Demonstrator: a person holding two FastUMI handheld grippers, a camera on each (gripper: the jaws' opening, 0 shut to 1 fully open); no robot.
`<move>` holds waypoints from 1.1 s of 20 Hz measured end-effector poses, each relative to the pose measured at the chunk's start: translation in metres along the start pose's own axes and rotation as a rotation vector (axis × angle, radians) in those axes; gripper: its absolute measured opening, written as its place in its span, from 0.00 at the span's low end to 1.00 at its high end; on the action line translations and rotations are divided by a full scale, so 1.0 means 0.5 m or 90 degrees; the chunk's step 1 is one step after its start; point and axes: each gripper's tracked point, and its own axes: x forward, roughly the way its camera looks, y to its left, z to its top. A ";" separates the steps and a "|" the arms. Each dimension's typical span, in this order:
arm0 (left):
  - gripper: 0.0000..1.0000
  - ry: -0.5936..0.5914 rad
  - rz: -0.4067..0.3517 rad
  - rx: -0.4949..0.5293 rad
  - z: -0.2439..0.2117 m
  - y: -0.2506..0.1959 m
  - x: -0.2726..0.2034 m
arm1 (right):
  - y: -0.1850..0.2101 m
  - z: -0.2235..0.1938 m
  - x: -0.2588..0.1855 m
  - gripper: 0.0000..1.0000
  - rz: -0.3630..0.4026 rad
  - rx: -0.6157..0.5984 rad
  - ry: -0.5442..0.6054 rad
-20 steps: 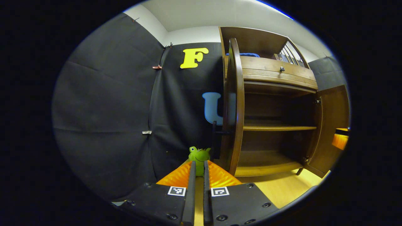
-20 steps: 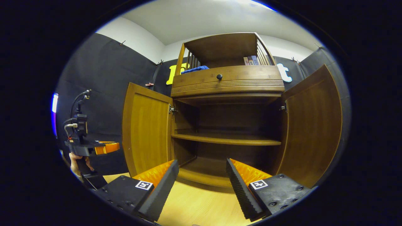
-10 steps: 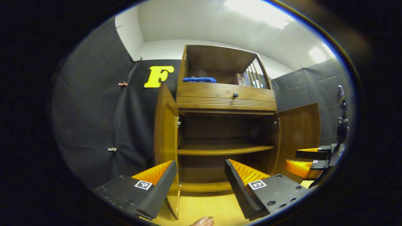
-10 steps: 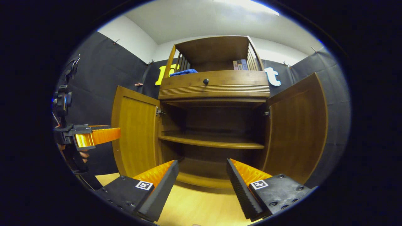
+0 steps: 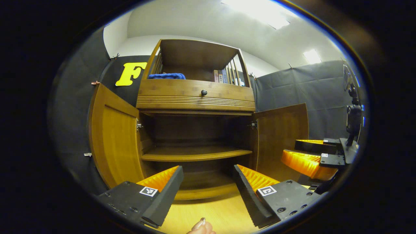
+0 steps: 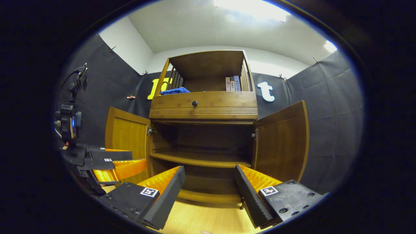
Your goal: Open the right door of the double-door shoe cabinet with the right hand, and open the left door with the left hand.
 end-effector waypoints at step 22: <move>0.94 -0.022 0.008 -0.004 0.027 -0.002 -0.018 | 0.031 -0.001 -0.013 0.97 0.028 -0.010 0.009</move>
